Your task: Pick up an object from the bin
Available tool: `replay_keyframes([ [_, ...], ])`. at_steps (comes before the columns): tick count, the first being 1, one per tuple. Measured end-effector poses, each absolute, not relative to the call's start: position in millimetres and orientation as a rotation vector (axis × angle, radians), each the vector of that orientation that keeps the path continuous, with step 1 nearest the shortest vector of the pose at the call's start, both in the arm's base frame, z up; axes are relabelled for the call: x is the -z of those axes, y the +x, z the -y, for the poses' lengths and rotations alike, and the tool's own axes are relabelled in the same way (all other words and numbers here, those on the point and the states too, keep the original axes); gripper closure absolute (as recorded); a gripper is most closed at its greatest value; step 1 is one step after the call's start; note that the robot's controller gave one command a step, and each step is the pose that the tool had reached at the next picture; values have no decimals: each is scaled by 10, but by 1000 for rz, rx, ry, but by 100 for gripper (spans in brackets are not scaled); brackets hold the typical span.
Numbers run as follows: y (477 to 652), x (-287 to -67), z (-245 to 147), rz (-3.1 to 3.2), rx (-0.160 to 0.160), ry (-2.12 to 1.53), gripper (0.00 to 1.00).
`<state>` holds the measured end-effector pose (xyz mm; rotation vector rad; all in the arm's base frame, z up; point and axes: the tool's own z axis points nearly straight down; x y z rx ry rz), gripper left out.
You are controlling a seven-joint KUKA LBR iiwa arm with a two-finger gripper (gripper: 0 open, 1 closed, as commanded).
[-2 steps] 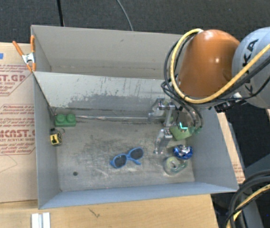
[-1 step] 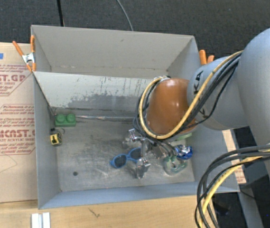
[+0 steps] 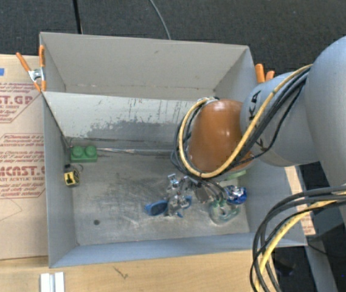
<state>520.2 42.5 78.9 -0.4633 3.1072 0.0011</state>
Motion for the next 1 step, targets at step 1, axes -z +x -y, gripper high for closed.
replay_keyframes([
  [1, 5097, -2051, -673, -3103, -1, -430, 100],
])
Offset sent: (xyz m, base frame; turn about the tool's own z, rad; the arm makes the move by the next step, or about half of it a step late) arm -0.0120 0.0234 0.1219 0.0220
